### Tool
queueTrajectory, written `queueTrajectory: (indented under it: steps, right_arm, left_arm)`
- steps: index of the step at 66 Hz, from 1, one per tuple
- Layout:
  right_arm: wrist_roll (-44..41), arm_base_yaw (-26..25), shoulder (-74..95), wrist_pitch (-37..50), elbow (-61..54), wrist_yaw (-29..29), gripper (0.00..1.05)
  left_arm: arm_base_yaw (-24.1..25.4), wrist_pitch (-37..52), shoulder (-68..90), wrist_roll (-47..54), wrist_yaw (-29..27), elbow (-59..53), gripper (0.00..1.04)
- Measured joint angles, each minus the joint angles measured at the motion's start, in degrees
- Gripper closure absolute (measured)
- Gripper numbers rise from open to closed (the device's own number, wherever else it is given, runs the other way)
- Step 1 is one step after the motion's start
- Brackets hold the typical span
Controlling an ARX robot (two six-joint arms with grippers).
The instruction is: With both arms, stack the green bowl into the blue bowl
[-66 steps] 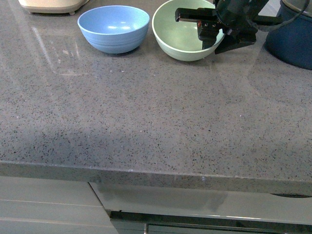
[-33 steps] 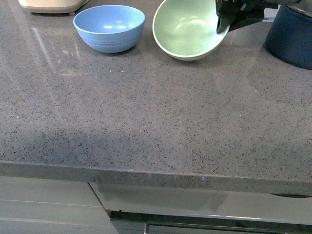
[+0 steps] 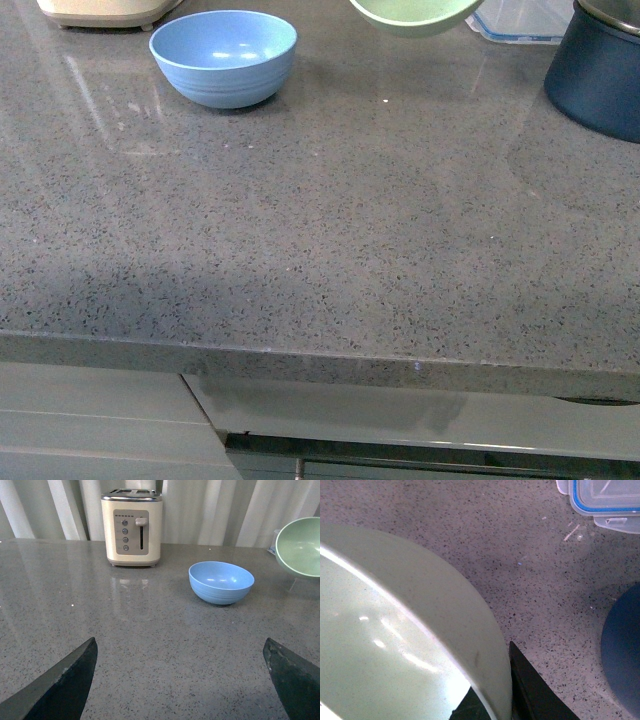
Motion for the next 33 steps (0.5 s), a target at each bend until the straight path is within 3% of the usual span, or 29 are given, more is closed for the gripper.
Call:
queueTrajectory:
  steps: [19,33]
  right_arm:
    - [4.87,4.09,7.15,-11.8,18.88,-3.85,1.03]
    - [5.07,8.04,9.66,-13.88,25.38,-3.82,1.03]
  left_arm:
    - [0.0,0.0,0.0,0.0,-0.02,0.0,0.07]
    - [0.0,0.0,0.0,0.0,-0.02,0.0,0.07]
